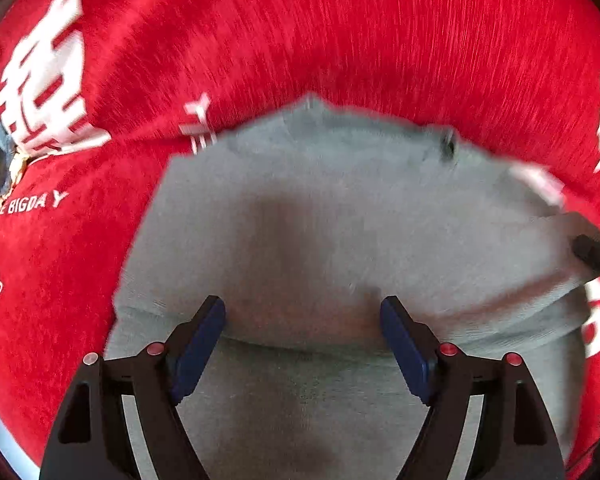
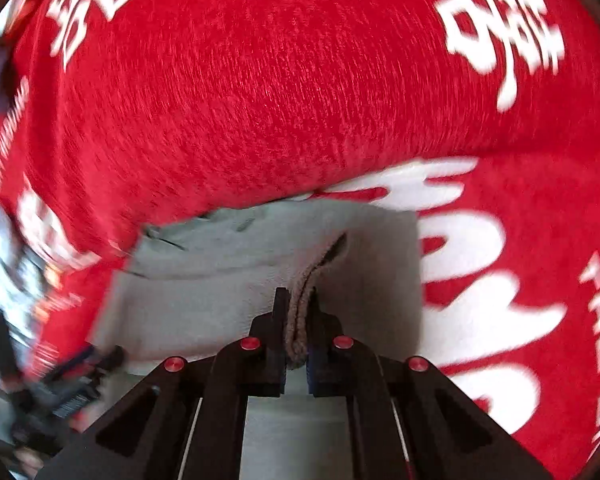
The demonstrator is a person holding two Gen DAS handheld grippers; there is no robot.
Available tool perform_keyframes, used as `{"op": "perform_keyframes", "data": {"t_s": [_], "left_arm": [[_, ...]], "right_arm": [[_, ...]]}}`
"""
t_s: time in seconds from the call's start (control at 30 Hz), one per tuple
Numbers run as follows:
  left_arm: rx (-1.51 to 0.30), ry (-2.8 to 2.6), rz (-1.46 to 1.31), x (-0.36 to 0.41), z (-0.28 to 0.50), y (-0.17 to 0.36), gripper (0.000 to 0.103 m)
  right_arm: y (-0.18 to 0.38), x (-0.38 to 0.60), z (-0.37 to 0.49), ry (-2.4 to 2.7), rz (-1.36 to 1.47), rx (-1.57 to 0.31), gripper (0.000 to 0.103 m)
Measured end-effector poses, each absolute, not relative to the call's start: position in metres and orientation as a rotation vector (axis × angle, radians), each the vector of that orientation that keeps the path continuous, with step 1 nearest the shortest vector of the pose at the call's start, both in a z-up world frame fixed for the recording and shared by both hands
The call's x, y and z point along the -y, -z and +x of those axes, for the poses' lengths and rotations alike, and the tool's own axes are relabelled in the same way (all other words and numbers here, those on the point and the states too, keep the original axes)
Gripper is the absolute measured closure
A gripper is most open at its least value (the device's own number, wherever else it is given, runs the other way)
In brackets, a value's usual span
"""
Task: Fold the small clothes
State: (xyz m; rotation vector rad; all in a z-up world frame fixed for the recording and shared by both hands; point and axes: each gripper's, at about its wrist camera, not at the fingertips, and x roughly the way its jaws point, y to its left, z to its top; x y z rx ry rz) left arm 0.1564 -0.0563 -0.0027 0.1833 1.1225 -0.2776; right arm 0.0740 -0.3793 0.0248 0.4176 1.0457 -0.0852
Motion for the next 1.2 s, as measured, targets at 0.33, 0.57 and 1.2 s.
{"op": "perform_keyframes", "data": {"t_s": [0.33,0.57,1.2], "left_arm": [[-1.075,0.293,0.197,0.055,0.154,-0.005,0.02],[-1.11,0.262,0.206,0.057,0.168,0.009,0.003],[-1.159,0.341,0.173,-0.041,0.033,0.014,0.0]], "right_arm": [[-0.05,0.405,0.054,0.216,0.373,-0.978,0.036],[-0.031,0.327,0.091,0.054,0.109,-1.109,0.034],[0.004,0.278,-0.086,-0.028,-0.034,-1.158,0.023]]}}
